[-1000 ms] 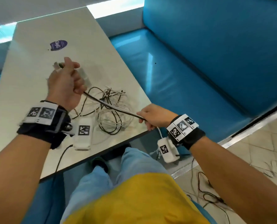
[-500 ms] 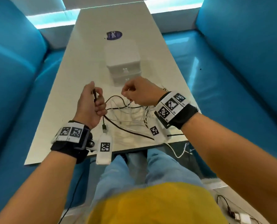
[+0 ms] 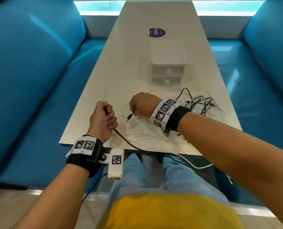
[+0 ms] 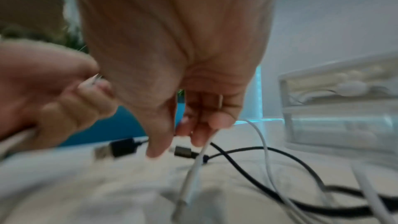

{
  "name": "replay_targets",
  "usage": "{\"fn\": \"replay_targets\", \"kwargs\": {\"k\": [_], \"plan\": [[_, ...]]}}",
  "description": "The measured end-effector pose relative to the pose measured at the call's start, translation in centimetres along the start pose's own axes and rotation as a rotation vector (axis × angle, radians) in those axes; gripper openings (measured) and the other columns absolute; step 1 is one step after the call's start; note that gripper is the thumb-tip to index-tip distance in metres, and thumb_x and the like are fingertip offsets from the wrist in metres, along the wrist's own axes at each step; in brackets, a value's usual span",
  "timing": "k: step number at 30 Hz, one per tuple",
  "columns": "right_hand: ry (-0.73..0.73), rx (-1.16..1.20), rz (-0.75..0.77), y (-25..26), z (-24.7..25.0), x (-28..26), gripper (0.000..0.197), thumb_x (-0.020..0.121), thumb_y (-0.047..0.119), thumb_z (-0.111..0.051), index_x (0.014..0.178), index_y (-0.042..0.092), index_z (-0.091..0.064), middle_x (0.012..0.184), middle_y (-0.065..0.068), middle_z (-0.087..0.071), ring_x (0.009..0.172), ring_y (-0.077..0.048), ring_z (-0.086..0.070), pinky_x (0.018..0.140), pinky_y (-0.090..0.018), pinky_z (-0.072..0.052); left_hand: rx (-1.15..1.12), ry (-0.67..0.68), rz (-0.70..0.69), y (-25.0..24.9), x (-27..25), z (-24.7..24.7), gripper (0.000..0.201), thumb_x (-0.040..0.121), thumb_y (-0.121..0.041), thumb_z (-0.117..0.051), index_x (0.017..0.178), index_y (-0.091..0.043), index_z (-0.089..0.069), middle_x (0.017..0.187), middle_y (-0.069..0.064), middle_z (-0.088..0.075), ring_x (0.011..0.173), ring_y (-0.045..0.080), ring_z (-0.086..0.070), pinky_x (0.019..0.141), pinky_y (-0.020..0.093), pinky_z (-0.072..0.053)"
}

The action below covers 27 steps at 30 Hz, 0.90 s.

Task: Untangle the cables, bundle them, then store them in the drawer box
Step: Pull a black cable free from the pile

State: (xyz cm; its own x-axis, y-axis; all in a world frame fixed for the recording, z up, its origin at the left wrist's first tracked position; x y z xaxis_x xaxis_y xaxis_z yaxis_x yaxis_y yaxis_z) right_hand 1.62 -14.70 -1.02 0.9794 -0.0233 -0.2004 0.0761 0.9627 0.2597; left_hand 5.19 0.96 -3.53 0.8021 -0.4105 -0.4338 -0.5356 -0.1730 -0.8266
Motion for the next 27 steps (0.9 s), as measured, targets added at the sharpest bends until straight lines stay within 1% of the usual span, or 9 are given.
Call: {"fn": "replay_targets", "kwargs": {"k": [2, 4, 8, 11, 14, 16, 19, 23, 27], "plan": [[-0.121, 0.248, -0.024, -0.7, 1.6, -0.9, 0.006, 0.085, 0.021, -0.068, 0.089, 0.017, -0.072, 0.074, 0.010, -0.060, 0.068, -0.003, -0.054, 0.064, -0.018, -0.040, -0.006, 0.043, -0.008, 0.1, 0.1, -0.6, 0.040, 0.095, -0.039, -0.042, 0.061, -0.019, -0.041, 0.046, -0.006, -0.024, 0.037, 0.008, -0.017, 0.036, 0.019, -0.014], [-0.239, 0.439, -0.032, -1.0, 2.9, -1.9, 0.009, 0.085, 0.024, -0.069, 0.089, 0.017, -0.074, 0.066, 0.012, -0.059, 0.060, -0.001, -0.051, 0.058, -0.012, -0.035, -0.028, 0.080, -0.023, 0.0, 0.2, -1.4, 0.048, 0.095, -0.056, -0.040, 0.063, -0.021, -0.045, 0.047, -0.006, -0.024, 0.038, 0.008, -0.018, 0.038, 0.021, -0.014], [-0.277, 0.584, -0.041, -1.1, 3.2, -3.3, 0.012, 0.085, 0.030, -0.070, 0.085, 0.019, -0.075, 0.078, 0.001, -0.071, 0.073, -0.010, -0.060, 0.071, -0.024, -0.045, -0.055, 0.156, -0.069, 0.0, 0.0, -4.3, 0.057, 0.086, -0.073, -0.034, 0.067, -0.022, -0.048, 0.053, -0.004, -0.026, 0.045, 0.009, -0.019, 0.044, 0.023, -0.014], [-0.271, 0.635, -0.054, -1.0, 2.6, -3.7, 0.020, 0.086, 0.033, -0.069, 0.079, 0.015, -0.075, 0.075, 0.001, -0.072, 0.074, -0.013, -0.066, 0.075, -0.032, -0.051, -0.033, 0.167, -0.144, 0.3, -0.5, -6.1, 0.045, 0.084, -0.065, -0.048, 0.074, -0.021, -0.048, 0.054, -0.007, -0.034, 0.043, 0.006, -0.028, 0.043, 0.020, -0.022], [-0.267, 0.720, -0.053, -0.9, 1.8, -4.1, 0.015, 0.085, 0.020, -0.065, 0.076, 0.013, -0.073, 0.074, -0.003, -0.073, 0.075, -0.018, -0.070, 0.079, -0.039, -0.057, 0.089, 0.094, -0.299, 0.5, -1.0, -7.4, 0.021, 0.091, -0.029, -0.062, 0.090, -0.014, -0.048, 0.065, -0.004, -0.049, 0.048, 0.004, -0.048, 0.045, 0.019, -0.038], [-0.266, 0.763, -0.054, -0.8, 1.4, -4.4, 0.015, 0.084, 0.014, -0.060, 0.074, 0.012, -0.071, 0.077, -0.003, -0.073, 0.073, -0.016, -0.070, 0.079, -0.038, -0.057, 0.155, 0.051, -0.336, 0.6, -0.9, -7.7, 0.015, 0.091, -0.018, -0.063, 0.092, -0.011, -0.050, 0.072, 0.002, -0.057, 0.056, 0.007, -0.057, 0.051, 0.020, -0.045], [-0.284, 0.784, -0.044, -0.5, 1.3, -4.8, 0.018, 0.085, 0.011, -0.058, 0.070, 0.011, -0.068, 0.067, 0.002, -0.069, 0.062, -0.009, -0.063, 0.068, -0.029, -0.052, 0.208, 0.023, -0.313, 0.7, -0.6, -7.8, 0.024, 0.093, -0.029, -0.060, 0.080, -0.010, -0.053, 0.071, 0.005, -0.056, 0.067, 0.017, -0.057, 0.062, 0.029, -0.049], [-0.251, 0.791, -0.046, -0.4, 1.5, -4.9, 0.016, 0.085, 0.016, -0.062, 0.080, 0.002, -0.067, 0.072, -0.013, -0.067, 0.064, -0.024, -0.061, 0.068, -0.038, -0.051, 0.188, -0.069, -0.328, -0.1, -0.9, -8.1, 0.042, 0.096, -0.039, -0.052, 0.064, -0.015, -0.040, 0.057, -0.002, -0.041, 0.051, 0.011, -0.043, 0.052, 0.024, -0.039], [-0.070, 0.588, -0.077, -1.2, 0.9, -5.8, 0.019, 0.091, 0.024, -0.061, 0.085, 0.007, -0.067, 0.068, -0.001, -0.060, 0.059, -0.009, -0.050, 0.062, -0.025, -0.042, 0.001, -0.116, -0.327, -2.1, -0.9, -8.2, 0.040, 0.097, -0.043, -0.049, 0.066, -0.020, -0.037, 0.053, -0.006, -0.037, 0.050, 0.009, -0.035, 0.048, 0.023, -0.029]]}}
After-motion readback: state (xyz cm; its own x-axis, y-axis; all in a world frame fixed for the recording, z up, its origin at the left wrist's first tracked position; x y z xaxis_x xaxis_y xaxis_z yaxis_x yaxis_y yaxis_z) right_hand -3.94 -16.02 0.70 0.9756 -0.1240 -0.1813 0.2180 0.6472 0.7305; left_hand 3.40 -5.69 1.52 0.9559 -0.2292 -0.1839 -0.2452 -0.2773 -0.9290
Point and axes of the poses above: each hand's wrist, its own x-axis towards the middle knuckle, its own z-axis out of the back of the hand, y = z × x, the point moved 3 cm from there along x, towards the middle knuckle
